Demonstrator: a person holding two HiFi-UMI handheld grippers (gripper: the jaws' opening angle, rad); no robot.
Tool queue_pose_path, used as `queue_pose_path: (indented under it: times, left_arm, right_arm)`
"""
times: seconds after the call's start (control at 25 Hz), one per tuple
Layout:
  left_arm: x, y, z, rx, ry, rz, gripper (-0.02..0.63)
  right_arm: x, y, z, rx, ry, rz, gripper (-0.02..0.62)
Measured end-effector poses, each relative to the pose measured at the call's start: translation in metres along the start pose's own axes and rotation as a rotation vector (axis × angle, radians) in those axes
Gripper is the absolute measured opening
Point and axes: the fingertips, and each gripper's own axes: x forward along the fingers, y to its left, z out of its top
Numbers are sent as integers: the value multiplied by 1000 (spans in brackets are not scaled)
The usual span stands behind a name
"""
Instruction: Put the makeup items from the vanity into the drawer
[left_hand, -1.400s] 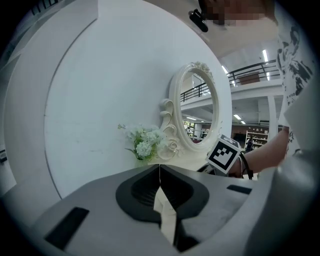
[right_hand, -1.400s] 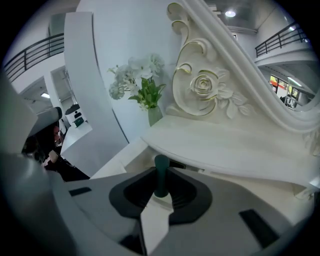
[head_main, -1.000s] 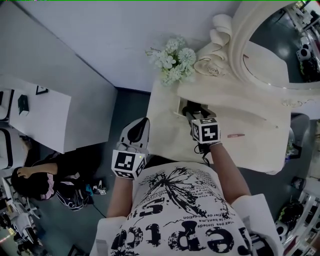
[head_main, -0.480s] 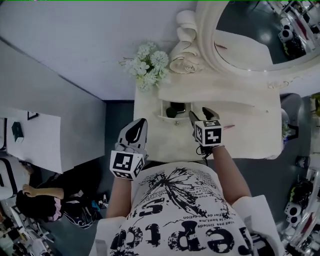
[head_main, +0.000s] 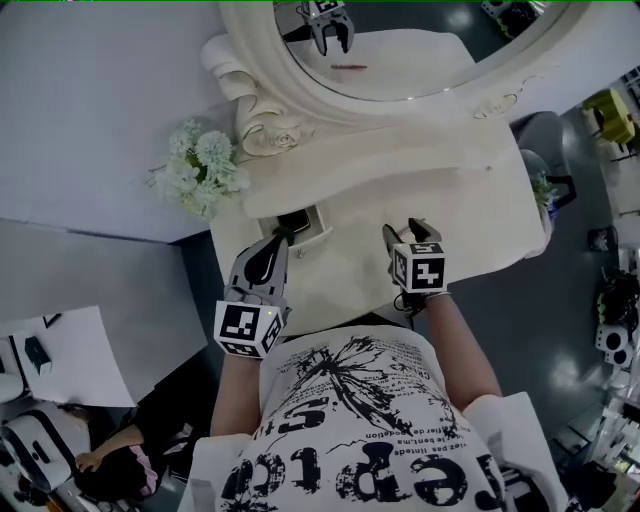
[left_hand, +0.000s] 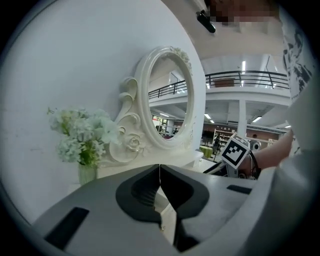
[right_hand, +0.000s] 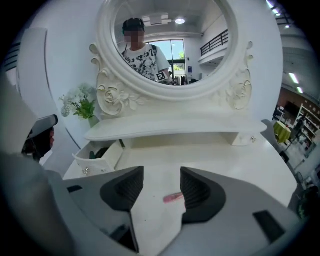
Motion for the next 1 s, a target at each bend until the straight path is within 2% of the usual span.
queue_pose_path:
  times: [0.32, 0.44, 0.64, 0.8, 0.88, 0.92, 1.0]
  left_arm:
    - [45, -39, -10, 18, 68, -90, 20]
    - [53, -43, -15, 15, 96, -89, 20]
    - [63, -44, -26, 8, 130, -82, 20]
    - [66, -43, -31, 7, 145, -77, 20]
    - [66, -44, -31, 9, 145, -79, 20]
    - [66, -44, -31, 10, 146, -79, 20]
    - [66, -44, -31, 10, 147, -78, 20]
  right_arm:
    - [13, -63, -34, 151, 47, -84, 238]
    - [27, -69, -41, 188, 77, -76, 238]
    - [46, -84, -47, 233, 106, -122, 238]
    - [57, -86, -58, 275, 146, -127, 236]
    - [57, -87, -60, 240, 156, -151, 201]
    - [56, -87, -61, 218, 160, -159, 148]
    - [56, -85, -62, 194, 167, -159, 94]
